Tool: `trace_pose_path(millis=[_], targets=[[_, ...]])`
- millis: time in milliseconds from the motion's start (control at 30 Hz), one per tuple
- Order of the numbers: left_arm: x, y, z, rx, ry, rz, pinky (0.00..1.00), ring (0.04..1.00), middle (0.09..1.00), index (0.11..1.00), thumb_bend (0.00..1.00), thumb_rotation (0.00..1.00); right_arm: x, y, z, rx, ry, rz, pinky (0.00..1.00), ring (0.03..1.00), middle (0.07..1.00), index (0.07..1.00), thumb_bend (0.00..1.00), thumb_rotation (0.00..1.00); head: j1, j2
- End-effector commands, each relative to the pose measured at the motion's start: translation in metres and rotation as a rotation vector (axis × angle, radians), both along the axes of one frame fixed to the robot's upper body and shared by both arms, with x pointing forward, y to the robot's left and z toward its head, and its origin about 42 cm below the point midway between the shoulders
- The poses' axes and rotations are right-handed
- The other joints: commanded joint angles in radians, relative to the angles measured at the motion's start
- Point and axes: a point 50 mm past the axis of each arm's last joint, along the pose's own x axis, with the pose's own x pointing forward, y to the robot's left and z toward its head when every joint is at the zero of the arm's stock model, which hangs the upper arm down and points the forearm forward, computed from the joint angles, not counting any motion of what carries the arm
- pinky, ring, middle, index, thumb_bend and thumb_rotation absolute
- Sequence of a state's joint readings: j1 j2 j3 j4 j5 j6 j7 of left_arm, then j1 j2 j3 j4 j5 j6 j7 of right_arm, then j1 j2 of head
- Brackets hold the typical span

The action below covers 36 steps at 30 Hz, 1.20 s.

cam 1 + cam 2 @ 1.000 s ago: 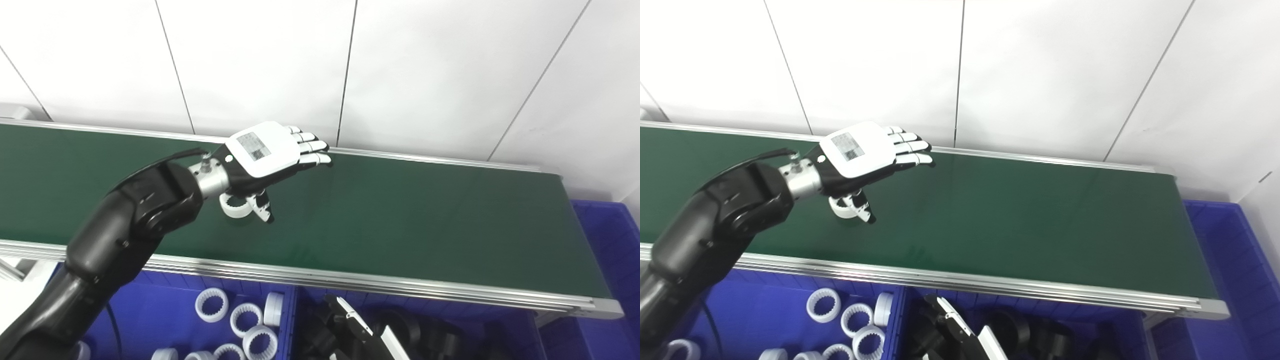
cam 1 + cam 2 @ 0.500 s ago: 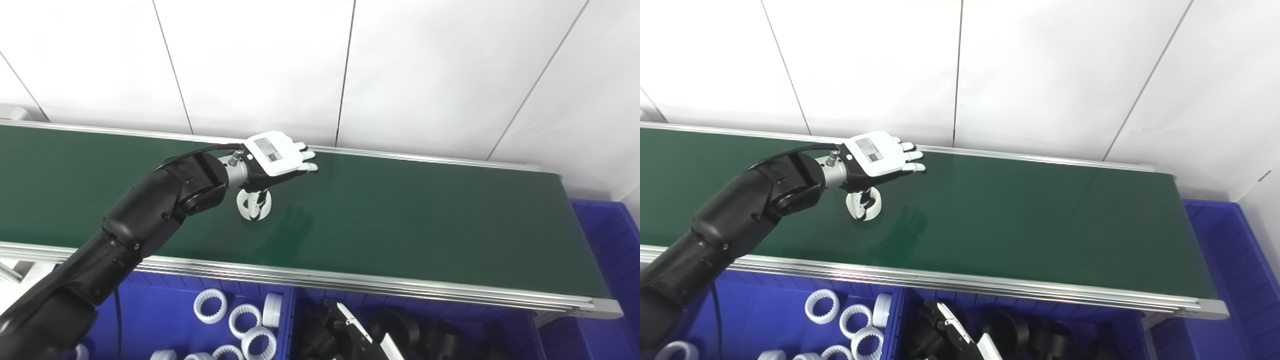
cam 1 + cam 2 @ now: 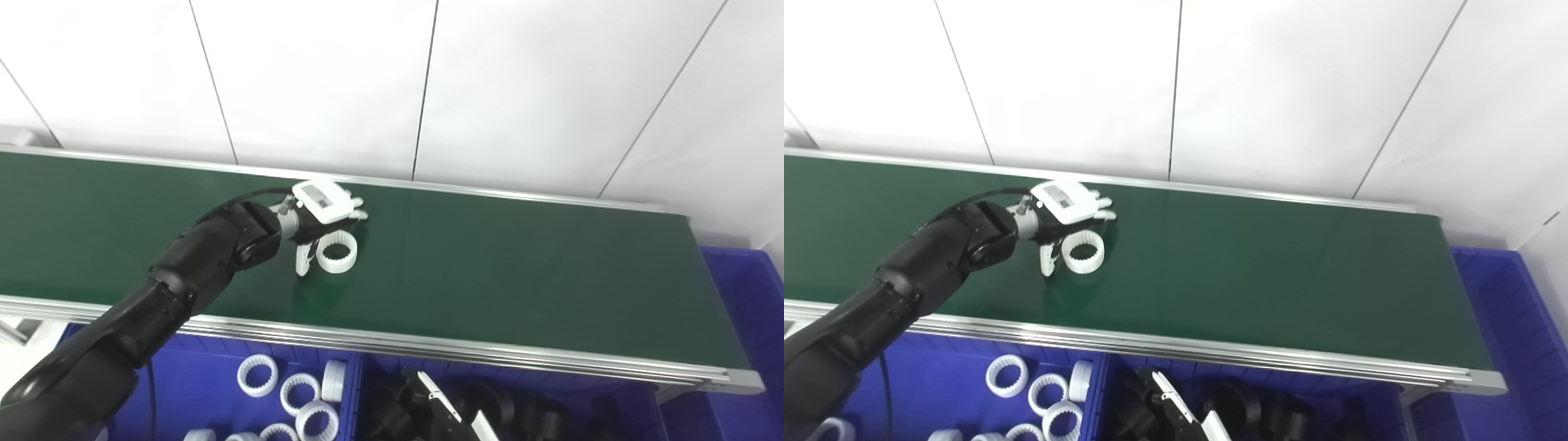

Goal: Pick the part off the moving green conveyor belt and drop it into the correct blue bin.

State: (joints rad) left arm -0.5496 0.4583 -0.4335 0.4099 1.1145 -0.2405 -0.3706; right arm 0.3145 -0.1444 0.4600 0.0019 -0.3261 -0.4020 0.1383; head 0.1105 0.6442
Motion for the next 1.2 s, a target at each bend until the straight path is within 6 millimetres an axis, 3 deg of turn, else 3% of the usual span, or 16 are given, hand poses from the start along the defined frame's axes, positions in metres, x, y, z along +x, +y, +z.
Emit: trace_pose_path(millis=[0, 67, 100, 167, 400, 600, 800, 1167], targets=[[0.016, 0.005, 0.018, -0.030, -0.072, 0.019, 0.54, 0.836, 0.982, 0.898, 0.99, 0.05, 0.000, 0.002, 0.012, 0.045, -0.066, 0.003, 0.87, 0.939, 0.972, 0.955, 0.40, 0.93, -0.002, 0.004], [0.020, 0.005, 0.009, -0.057, -0.066, 0.022, 0.49, 0.760, 0.935, 0.859, 0.97, 0.02, 0.000, 0.003, 0.013, 0.040, -0.070, 0.002, 0.87, 0.938, 0.972, 0.955, 0.40, 0.94, -0.004, 0.009], [0.021, 0.005, 0.005, -0.069, -0.062, 0.022, 0.42, 0.651, 0.866, 0.825, 0.92, 0.01, 0.001, 0.003, 0.014, 0.038, -0.071, 0.002, 0.87, 0.937, 0.971, 0.954, 0.40, 0.95, -0.004, 0.009], [0.024, 0.003, -0.001, -0.085, -0.065, 0.017, 0.35, 0.542, 0.801, 0.774, 0.88, 0.01, 0.001, 0.003, 0.014, 0.037, -0.072, 0.000, 0.87, 0.939, 0.970, 0.952, 0.40, 0.95, -0.004, 0.011], [0.025, -0.015, -0.021, -0.224, -0.080, 0.048, 0.30, 0.460, 0.736, 0.656, 0.93, 0.18, 0.007, 0.003, 0.013, 0.040, -0.085, -0.033, 0.87, 0.935, 0.965, 0.945, 0.38, 0.92, -0.018, 0.025], [0.019, -0.038, -0.032, -0.370, 0.028, 0.123, 0.32, 0.475, 0.744, 0.629, 0.94, 0.17, 0.009, 0.004, 0.012, 0.042, -0.085, -0.044, 0.87, 0.937, 0.964, 0.944, 0.37, 0.91, -0.018, 0.029], [0.013, -0.049, -0.026, -0.547, 0.190, 0.148, 0.40, 0.541, 0.794, 0.726, 0.93, 0.18, 0.011, 0.008, 0.012, 0.042, -0.076, -0.053, 0.87, 0.933, 0.963, 0.945, 0.39, 0.94, -0.029, 0.037], [-0.004, -0.094, -0.030, -0.594, 0.248, 0.116, 0.41, 0.560, 0.870, 0.766, 0.94, 0.21, 0.013, 0.014, 0.014, 0.041, -0.082, -0.053, 0.86, 0.930, 0.965, 0.944, 0.40, 0.94, -0.041, 0.049]])
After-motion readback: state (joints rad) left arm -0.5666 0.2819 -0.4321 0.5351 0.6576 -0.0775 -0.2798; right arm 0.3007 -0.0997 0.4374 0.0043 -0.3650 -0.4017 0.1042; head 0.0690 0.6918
